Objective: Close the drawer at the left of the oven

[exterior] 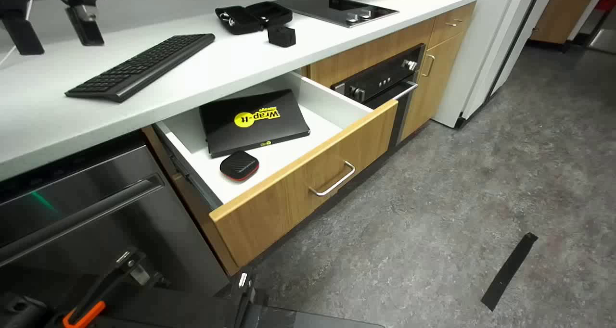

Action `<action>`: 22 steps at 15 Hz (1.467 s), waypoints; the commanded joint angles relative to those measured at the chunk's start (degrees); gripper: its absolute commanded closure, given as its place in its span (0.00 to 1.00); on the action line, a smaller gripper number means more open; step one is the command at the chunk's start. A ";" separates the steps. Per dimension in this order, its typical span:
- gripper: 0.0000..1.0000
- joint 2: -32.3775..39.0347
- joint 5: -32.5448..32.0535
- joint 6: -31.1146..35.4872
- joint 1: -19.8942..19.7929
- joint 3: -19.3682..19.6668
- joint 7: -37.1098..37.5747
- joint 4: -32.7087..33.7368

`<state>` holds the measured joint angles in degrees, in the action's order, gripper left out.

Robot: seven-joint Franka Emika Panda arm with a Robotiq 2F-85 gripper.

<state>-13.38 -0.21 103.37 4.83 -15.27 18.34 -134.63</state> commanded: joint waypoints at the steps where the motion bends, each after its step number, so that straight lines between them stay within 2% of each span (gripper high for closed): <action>1: 0.00 0.11 -0.27 -0.13 1.34 1.28 0.24 0.07; 5: 0.00 0.24 -1.16 0.45 1.14 1.22 0.57 -0.16; 7: 0.00 -0.40 -2.88 4.37 0.02 2.51 0.06 -2.11; 10: 0.00 -0.74 -4.02 9.75 -2.85 7.36 -1.51 -5.12; 12: 0.00 -0.29 -4.96 14.16 -6.17 11.83 -1.51 -7.09; 15: 0.00 2.43 -7.38 19.95 -11.88 17.91 0.08 -7.95; 18: 0.00 8.06 -8.40 25.44 -17.11 23.47 0.74 -6.72; 20: 0.00 11.58 -7.02 28.66 -18.75 25.93 0.48 -5.90; 21: 0.00 12.67 -4.45 27.72 -18.80 26.90 -2.22 -5.65; 22: 0.00 9.27 -6.77 26.76 -18.27 26.28 -0.97 -7.30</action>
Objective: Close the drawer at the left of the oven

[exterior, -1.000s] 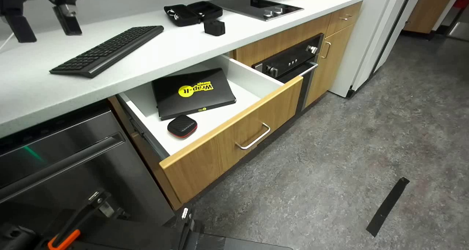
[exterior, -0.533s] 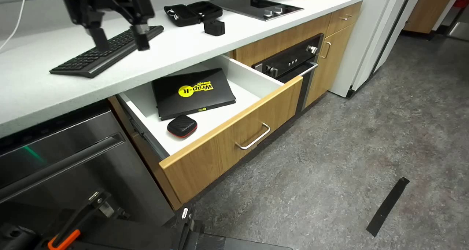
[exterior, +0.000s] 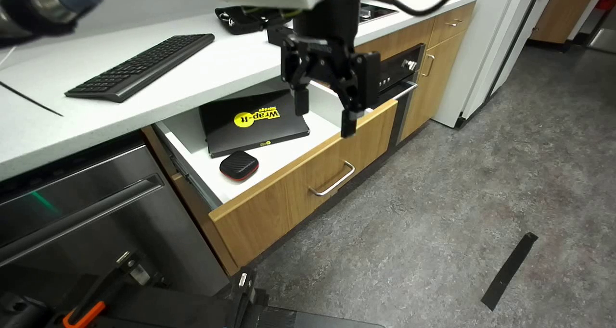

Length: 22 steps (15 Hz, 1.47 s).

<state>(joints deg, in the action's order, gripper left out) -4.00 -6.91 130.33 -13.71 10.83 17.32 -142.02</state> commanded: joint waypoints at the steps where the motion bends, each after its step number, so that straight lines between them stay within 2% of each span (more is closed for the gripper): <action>1: 0.00 1.32 0.55 0.12 -0.03 0.99 -0.52 0.30; 7: 0.00 3.20 1.00 0.16 0.11 1.17 -0.66 1.41; 11: 0.00 8.18 -1.90 8.33 -1.40 3.14 2.16 3.25; 15: 0.00 15.60 -1.32 14.15 -2.48 6.64 3.74 6.94; 19: 0.00 25.52 2.28 18.15 -2.21 8.52 5.70 12.46; 22: 0.00 33.39 9.29 18.41 -2.72 6.83 5.41 18.10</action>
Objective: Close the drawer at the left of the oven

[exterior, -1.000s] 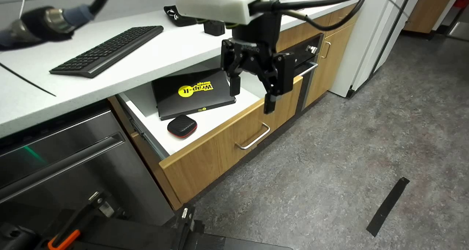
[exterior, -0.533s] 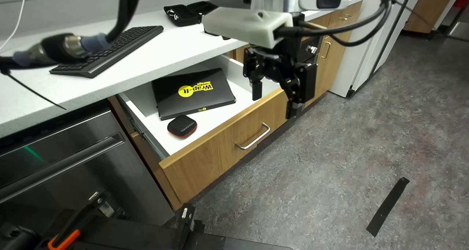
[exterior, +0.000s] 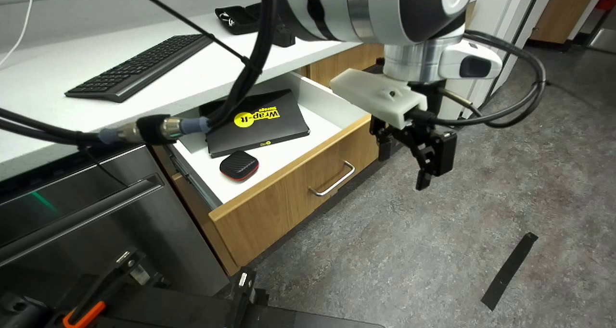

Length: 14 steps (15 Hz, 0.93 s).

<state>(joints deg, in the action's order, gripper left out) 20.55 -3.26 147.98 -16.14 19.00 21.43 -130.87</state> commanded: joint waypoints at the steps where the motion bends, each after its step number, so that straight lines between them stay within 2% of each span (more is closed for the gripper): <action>1: 0.00 10.98 8.01 0.34 -0.69 -2.09 0.82 8.77; 4: 0.00 14.72 12.60 -1.06 -1.09 -3.86 -0.39 12.27; 9: 0.00 15.03 17.37 -5.93 -1.74 -8.45 -4.67 14.82; 14: 0.00 16.70 19.72 -13.50 0.09 -12.66 -5.78 21.04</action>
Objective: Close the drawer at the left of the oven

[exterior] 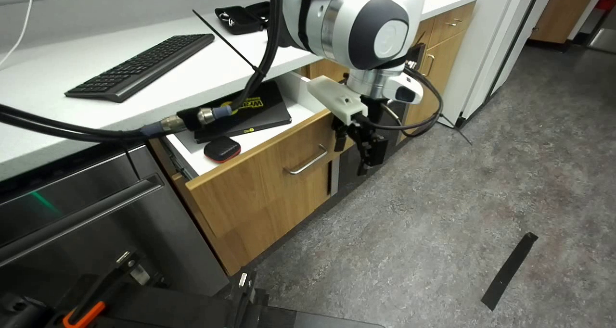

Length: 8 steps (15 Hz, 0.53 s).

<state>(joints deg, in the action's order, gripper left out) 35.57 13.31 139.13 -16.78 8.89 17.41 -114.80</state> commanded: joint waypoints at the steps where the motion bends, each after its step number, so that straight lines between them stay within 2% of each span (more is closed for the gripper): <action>1: 0.00 2.00 3.40 -5.76 1.10 -3.21 -1.59 6.14; 2: 0.00 2.33 3.24 -6.81 1.73 -3.52 -1.18 7.21; 3: 0.00 0.52 1.93 -4.01 2.04 -1.63 -0.72 3.47; 8: 0.00 0.69 1.74 -4.31 2.78 -1.05 -0.53 3.70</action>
<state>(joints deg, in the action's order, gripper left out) 36.10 14.24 135.13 -14.96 6.83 17.41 -111.34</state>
